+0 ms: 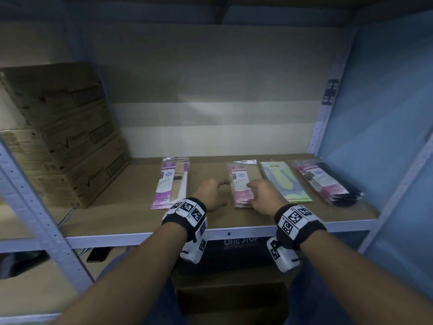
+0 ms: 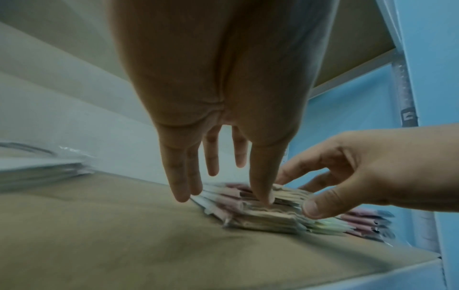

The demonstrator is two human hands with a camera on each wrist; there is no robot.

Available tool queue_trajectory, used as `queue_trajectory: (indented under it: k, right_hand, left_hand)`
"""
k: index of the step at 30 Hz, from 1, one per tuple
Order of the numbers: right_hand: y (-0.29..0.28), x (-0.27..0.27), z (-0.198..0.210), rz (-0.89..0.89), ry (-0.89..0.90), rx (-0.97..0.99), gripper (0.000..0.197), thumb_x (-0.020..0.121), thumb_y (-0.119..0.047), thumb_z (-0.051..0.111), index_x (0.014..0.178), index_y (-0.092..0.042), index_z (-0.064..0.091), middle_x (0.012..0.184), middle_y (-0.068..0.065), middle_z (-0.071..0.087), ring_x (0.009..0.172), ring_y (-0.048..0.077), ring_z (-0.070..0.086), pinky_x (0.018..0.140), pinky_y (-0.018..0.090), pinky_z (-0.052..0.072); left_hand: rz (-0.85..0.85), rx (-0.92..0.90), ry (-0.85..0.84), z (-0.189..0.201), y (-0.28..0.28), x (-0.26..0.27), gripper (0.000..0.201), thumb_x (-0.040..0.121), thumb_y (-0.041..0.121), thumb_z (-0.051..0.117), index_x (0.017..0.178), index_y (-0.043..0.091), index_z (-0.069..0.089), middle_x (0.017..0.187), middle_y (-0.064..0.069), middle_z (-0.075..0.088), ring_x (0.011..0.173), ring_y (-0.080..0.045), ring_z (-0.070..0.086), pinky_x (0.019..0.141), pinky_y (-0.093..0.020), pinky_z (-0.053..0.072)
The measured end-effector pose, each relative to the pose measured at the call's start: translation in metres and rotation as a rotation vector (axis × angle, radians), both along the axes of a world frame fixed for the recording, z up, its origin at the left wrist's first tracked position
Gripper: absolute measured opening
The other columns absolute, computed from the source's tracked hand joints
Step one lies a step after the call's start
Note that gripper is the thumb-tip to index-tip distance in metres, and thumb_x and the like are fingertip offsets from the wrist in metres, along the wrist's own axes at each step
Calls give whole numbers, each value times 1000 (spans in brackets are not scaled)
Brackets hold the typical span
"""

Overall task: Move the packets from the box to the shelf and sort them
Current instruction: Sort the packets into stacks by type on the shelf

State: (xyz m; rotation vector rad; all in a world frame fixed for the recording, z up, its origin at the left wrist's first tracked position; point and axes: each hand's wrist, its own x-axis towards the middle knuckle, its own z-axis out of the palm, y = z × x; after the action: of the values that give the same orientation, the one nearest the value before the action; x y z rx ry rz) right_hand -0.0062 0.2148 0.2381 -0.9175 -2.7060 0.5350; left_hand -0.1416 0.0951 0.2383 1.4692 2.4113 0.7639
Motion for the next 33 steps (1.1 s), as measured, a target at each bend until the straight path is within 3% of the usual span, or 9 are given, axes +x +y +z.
queue_trajectory:
  k: [4,7,11,15,20,29,33]
  right_hand:
    - [9,17,-12,-3,-27,7,53,82,-11,67,132,-15,52,135,6,49,127,29,40,108,35,35]
    - [13,21,-20,-4,13,-16,51,83,-8,66,132,-15,53,140,6,45,130,27,40,110,32,31]
    - [18,19,-27,6,79,-69,50,80,0,66,127,-11,57,135,7,48,125,24,47,107,25,31]
    - [23,17,-34,-1,130,-127,48,79,4,63,124,-11,58,130,6,50,120,21,50,102,18,30]
    - [28,12,-39,-6,170,-145,48,79,5,63,124,-11,59,129,6,51,119,22,50,102,20,32]
    - [32,8,-41,5,181,-129,48,77,5,63,122,-11,61,127,7,55,116,22,53,93,12,29]
    - [27,2,-41,14,181,-125,49,76,3,65,122,-13,62,126,5,57,116,22,54,95,14,31]
  left_hand:
    - [-13,-36,-14,-8,21,16,64,76,17,75,135,21,50,138,-6,52,120,-23,52,93,-26,41]
    - [-15,-70,2,-14,31,20,66,75,20,76,135,22,48,137,-8,52,116,-24,54,86,-22,39]
    - [-12,-101,-36,-21,39,22,64,74,20,78,131,24,50,133,-7,54,111,-24,56,90,-27,44]
    - [21,-46,-44,-29,46,22,55,76,14,74,127,21,54,130,-11,53,108,-25,58,90,-24,43]
    - [60,2,-49,-36,50,21,53,79,12,71,128,20,54,131,-12,50,113,-27,56,96,-25,42]
    - [91,49,-93,-43,52,19,54,77,11,72,128,18,56,128,-12,54,111,-27,58,96,-27,44]
    - [103,61,-127,-44,47,13,55,76,10,73,128,17,56,127,-13,54,110,-27,59,99,-32,47]
